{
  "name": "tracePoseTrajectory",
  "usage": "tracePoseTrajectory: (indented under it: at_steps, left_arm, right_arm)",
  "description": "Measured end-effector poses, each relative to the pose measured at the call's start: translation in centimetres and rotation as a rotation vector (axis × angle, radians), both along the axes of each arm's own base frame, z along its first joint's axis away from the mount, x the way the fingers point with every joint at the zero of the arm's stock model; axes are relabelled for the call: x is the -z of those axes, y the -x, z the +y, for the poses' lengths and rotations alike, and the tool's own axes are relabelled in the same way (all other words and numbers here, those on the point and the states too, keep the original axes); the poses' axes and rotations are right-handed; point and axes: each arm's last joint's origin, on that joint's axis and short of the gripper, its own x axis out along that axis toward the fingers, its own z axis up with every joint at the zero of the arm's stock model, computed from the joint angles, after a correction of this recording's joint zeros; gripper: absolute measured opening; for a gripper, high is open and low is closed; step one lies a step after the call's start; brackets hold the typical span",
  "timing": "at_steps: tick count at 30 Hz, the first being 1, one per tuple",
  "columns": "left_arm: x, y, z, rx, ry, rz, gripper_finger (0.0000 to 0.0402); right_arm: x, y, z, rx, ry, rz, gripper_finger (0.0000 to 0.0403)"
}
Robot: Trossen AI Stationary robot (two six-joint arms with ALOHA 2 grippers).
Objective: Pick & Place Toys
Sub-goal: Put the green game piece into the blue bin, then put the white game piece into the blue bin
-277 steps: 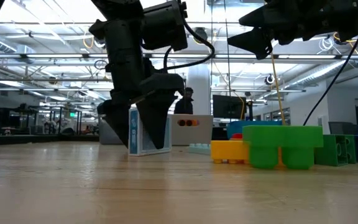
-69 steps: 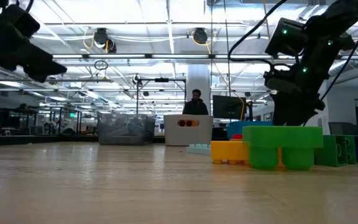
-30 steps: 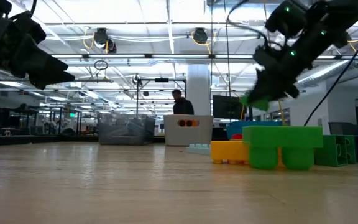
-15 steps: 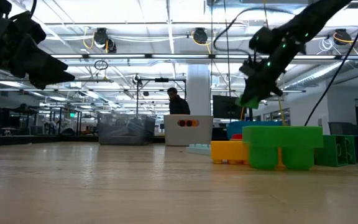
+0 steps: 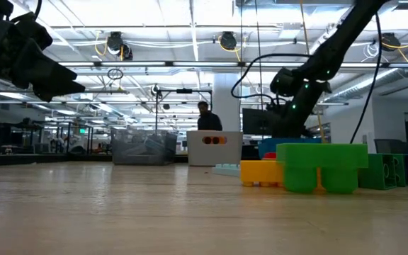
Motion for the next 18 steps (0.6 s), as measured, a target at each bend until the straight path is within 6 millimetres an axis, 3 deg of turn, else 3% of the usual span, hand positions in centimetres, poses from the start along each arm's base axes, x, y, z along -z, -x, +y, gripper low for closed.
tracePoseTrajectory:
  at_steps: [12,15,18]
  left_arm:
    - [0.0,0.0,0.0,0.0,0.0,0.0,0.0246]
    - [0.0,0.0,0.0,0.0,0.0,0.0,0.0246]
    - [0.0,0.0,0.0,0.001,0.0,0.0,0.0246]
  right_arm:
    - [-0.9,-0.1,-0.1,-0.063,0.089,-0.009,0.0191]
    - [-2.2,0.1,0.1,-0.069,0.127,-0.034,0.0197]
    - [-4.8,0.5,0.9,-0.083,0.187,-0.084,0.0205]
